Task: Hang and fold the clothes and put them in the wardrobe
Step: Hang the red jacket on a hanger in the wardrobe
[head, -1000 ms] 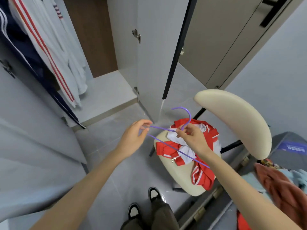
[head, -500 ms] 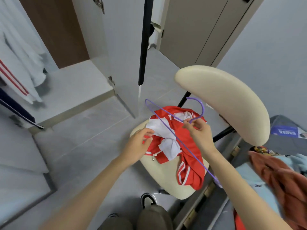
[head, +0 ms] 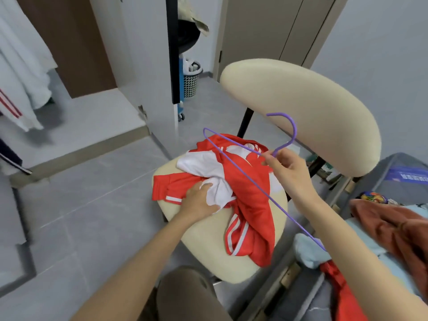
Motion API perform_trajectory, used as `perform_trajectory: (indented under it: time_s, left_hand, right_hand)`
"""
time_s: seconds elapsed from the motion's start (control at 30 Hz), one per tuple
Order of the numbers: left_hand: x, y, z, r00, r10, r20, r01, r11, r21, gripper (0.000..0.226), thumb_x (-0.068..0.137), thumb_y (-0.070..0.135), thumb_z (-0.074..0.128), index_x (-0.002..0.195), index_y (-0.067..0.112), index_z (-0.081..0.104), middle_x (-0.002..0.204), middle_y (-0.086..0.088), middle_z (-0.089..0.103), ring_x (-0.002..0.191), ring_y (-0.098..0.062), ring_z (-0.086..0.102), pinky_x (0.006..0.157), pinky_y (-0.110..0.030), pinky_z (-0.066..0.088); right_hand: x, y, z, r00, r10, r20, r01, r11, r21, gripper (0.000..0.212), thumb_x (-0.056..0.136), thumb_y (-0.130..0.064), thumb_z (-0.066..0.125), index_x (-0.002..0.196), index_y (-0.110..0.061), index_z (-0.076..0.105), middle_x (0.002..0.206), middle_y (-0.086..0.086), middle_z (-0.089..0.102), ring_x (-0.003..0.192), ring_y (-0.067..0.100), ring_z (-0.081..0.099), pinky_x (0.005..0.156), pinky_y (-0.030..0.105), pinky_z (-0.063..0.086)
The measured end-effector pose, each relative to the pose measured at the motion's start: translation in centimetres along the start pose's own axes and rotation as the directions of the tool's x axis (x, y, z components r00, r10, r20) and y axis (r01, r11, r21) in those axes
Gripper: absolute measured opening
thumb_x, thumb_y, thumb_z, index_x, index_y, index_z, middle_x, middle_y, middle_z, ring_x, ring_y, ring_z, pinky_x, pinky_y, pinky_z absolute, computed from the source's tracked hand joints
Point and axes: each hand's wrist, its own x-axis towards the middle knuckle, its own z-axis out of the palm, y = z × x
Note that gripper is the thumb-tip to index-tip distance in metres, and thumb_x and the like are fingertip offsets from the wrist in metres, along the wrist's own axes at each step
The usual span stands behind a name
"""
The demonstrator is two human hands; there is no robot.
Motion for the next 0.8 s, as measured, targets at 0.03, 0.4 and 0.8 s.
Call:
perform_trajectory:
  time_s: [0.03,0.4,0.8]
  left_hand:
    - [0.1,0.3,0.5,0.999,-0.034,0.018,0.033,0.998,0.062,0.084,0.082,0.041,0.069,0.151,0.023,0.024,0.158,-0.004,0.020,0.144,-0.029,0.020,0.113,-0.043,0.027]
    - [-0.4,2.3,4.2,0.995,0.007,-0.101,0.054,0.804,0.592,0.050,0.099,0.022,0.044,0.147,0.019,0.030,0.132,-0.010,0.049,0.118,-0.028,0.050,0.095,-0.036,0.036]
    - [-10.6,0.1,0.1,0.998,-0.032,0.058,0.023,0.988,0.150,0.020,0.089,0.018,0.047,0.089,0.030,0.063,0.107,-0.003,0.067,0.100,-0.027,0.060,0.067,-0.025,0.035]
  right_hand:
    - [-0.4,0.3,-0.7,1.000,-0.005,0.017,0.005,1.000,-0.003,0.013,0.095,-0.008,0.055,0.090,-0.009,0.067,0.084,0.003,0.067,0.080,0.011,0.059,0.077,0.021,0.046]
    - [-3.1,2.9,-4.7,0.994,-0.047,0.103,0.051,0.998,-0.034,0.010,0.093,-0.007,0.057,0.098,-0.012,0.064,0.085,-0.003,0.067,0.077,0.002,0.056,0.068,0.012,0.038]
    - [-3.3,9.4,-0.2,0.976,-0.060,0.210,0.133,0.927,-0.352,0.048,0.076,-0.009,0.075,0.097,-0.011,0.032,0.090,0.001,0.049,0.082,0.028,0.047,0.078,0.038,0.035]
